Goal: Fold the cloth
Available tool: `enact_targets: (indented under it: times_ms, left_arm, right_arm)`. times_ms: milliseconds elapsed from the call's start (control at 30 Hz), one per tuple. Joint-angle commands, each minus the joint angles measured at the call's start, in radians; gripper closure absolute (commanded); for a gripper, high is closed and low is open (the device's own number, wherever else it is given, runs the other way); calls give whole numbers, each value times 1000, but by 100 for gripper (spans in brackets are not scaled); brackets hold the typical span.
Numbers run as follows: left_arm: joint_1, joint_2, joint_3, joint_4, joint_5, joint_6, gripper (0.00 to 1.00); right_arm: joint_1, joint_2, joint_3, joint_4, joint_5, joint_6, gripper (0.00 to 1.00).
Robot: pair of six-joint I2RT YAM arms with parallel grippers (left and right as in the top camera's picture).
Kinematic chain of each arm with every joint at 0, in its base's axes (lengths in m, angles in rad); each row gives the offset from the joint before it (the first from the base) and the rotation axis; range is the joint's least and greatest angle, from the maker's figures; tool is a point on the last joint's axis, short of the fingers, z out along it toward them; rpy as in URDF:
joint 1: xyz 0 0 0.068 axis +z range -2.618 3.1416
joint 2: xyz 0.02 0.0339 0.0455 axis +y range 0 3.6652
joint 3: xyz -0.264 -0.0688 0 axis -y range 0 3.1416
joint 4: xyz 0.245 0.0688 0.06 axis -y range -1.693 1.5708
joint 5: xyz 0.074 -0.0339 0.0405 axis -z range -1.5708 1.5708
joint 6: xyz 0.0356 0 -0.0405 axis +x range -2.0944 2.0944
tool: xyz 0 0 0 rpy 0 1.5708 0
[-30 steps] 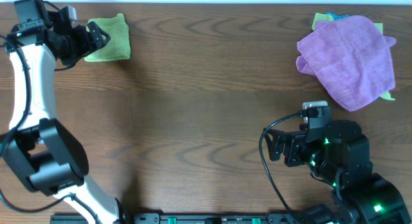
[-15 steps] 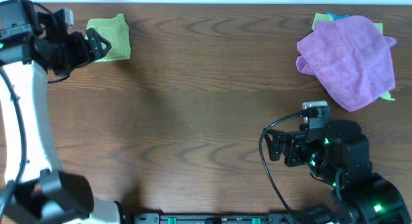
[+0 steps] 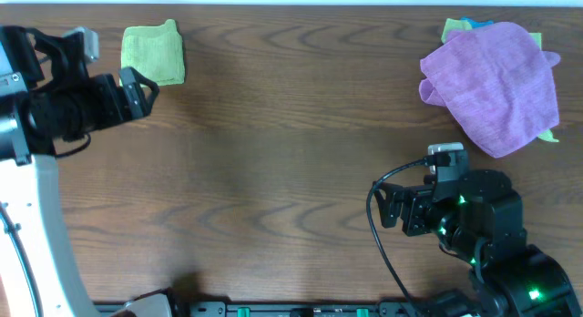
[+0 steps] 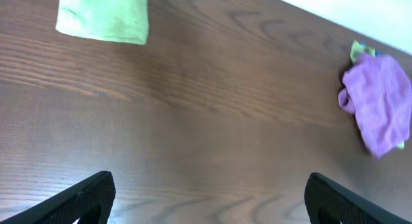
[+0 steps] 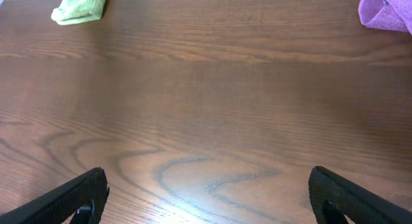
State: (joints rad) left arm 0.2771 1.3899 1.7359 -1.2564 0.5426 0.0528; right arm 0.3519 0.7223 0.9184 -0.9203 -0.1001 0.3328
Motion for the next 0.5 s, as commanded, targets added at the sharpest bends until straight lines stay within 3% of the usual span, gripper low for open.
enact_targets:
  times_ms: [0, 267, 467]
  left_arm:
    - [-10, -55, 13, -28, 0, 60, 5]
    - [-44, -198, -34, -6, -23, 127, 5]
    - [-64, -418, -297, 195, -29, 122, 5]
  right_arm:
    - [-8, -2, -6, -1, -1, 14, 1]
    - [-8, -2, -6, -1, -1, 14, 1]
    - [-8, -2, -6, -1, -1, 14, 1]
